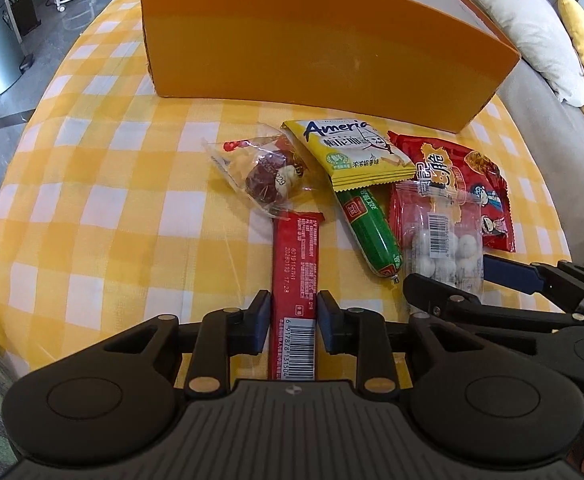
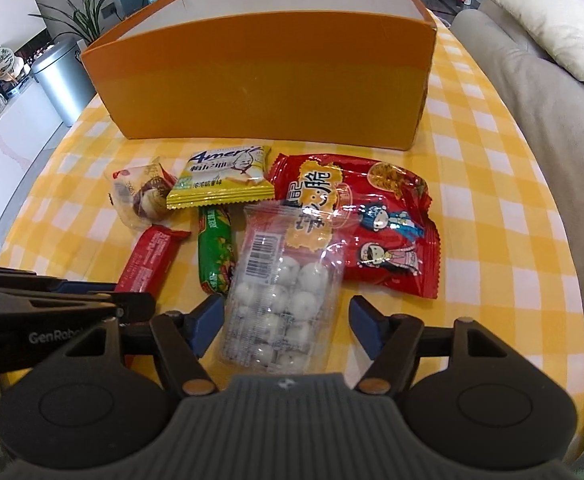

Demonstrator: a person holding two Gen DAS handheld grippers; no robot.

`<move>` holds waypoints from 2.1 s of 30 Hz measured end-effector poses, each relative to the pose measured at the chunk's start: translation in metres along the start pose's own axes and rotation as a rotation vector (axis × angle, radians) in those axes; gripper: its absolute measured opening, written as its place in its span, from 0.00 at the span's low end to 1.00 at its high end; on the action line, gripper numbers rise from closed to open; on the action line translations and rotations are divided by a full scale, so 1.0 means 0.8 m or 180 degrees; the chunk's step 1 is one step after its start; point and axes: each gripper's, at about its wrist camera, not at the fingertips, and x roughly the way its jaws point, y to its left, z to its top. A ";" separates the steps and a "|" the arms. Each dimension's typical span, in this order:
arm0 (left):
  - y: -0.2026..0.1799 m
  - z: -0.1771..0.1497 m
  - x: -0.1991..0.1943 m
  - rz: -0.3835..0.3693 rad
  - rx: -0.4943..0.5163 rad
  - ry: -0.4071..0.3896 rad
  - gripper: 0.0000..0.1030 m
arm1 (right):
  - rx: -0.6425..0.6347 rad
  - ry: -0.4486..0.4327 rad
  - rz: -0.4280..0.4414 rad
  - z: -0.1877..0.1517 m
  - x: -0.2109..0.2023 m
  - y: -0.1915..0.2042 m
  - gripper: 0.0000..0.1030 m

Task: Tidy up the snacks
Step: 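Grasp the red stick bar with left tool while right tool grasps the clear white-ball packet, then carry the red bar and white-ball packet over the orange box and lower them inside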

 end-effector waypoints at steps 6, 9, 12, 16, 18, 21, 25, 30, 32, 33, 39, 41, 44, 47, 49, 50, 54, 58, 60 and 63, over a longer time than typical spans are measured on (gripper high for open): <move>0.003 0.002 -0.001 -0.0017 -0.0082 0.0006 0.33 | -0.0069 -0.0008 -0.0043 -0.002 0.003 0.003 0.65; 0.002 0.000 -0.003 0.0062 -0.0027 -0.0006 0.41 | -0.0183 -0.0016 -0.0132 -0.002 0.001 0.009 0.67; 0.000 -0.003 -0.004 0.0073 0.0022 0.0005 0.46 | -0.0405 -0.0008 -0.0317 -0.005 -0.004 0.016 0.67; -0.006 -0.003 -0.002 0.0083 0.0086 -0.0020 0.47 | -0.0390 0.0026 -0.0448 -0.008 -0.011 0.006 0.67; -0.010 -0.002 0.000 0.0084 0.0114 -0.0032 0.47 | -0.0253 0.0022 -0.0352 -0.008 -0.013 -0.004 0.67; -0.014 -0.002 0.001 0.0132 0.0200 -0.0041 0.47 | -0.0204 0.0015 -0.0312 -0.006 -0.011 -0.006 0.67; -0.015 -0.002 0.001 0.0173 0.0222 -0.0069 0.40 | -0.0284 -0.0001 -0.0293 -0.006 -0.007 0.003 0.67; -0.018 -0.005 0.002 0.0178 0.0305 -0.0098 0.26 | -0.0420 0.0019 -0.0378 -0.009 -0.003 0.011 0.57; -0.019 -0.007 0.001 0.0189 0.0336 -0.0117 0.26 | -0.0425 0.0017 -0.0387 -0.009 -0.004 0.010 0.56; -0.019 -0.007 0.001 0.0188 0.0336 -0.0123 0.26 | -0.0423 0.0018 -0.0384 -0.009 -0.003 0.010 0.56; -0.019 -0.009 -0.006 0.0153 0.0327 -0.0175 0.25 | -0.0409 -0.0001 -0.0344 -0.010 -0.008 0.007 0.53; -0.022 -0.011 -0.013 0.0146 0.0346 -0.0216 0.25 | -0.0369 0.0001 -0.0310 -0.010 -0.011 0.004 0.52; -0.026 -0.014 -0.021 0.0118 0.0356 -0.0233 0.25 | -0.0347 0.0009 -0.0313 -0.011 -0.018 0.003 0.52; -0.030 -0.016 -0.031 0.0088 0.0353 -0.0261 0.25 | -0.0333 -0.0028 -0.0287 -0.012 -0.028 0.002 0.52; -0.032 -0.016 -0.041 0.0066 0.0347 -0.0321 0.25 | -0.0337 -0.0071 -0.0275 -0.013 -0.037 0.002 0.52; -0.032 -0.016 -0.046 0.0054 0.0342 -0.0357 0.25 | -0.0340 -0.0092 -0.0273 -0.014 -0.042 0.002 0.52; -0.035 -0.012 -0.067 -0.0003 0.0308 -0.0496 0.25 | -0.0296 -0.0183 -0.0252 -0.013 -0.064 0.000 0.52; -0.039 -0.012 -0.086 -0.0035 0.0278 -0.0608 0.25 | -0.0225 -0.0290 -0.0221 -0.010 -0.087 -0.004 0.52; -0.040 -0.013 -0.095 -0.0042 0.0285 -0.0669 0.25 | -0.0185 -0.0350 -0.0208 -0.007 -0.099 -0.006 0.52; -0.041 -0.008 -0.109 -0.0060 0.0274 -0.0776 0.25 | -0.0152 -0.0466 -0.0189 -0.001 -0.117 -0.009 0.52</move>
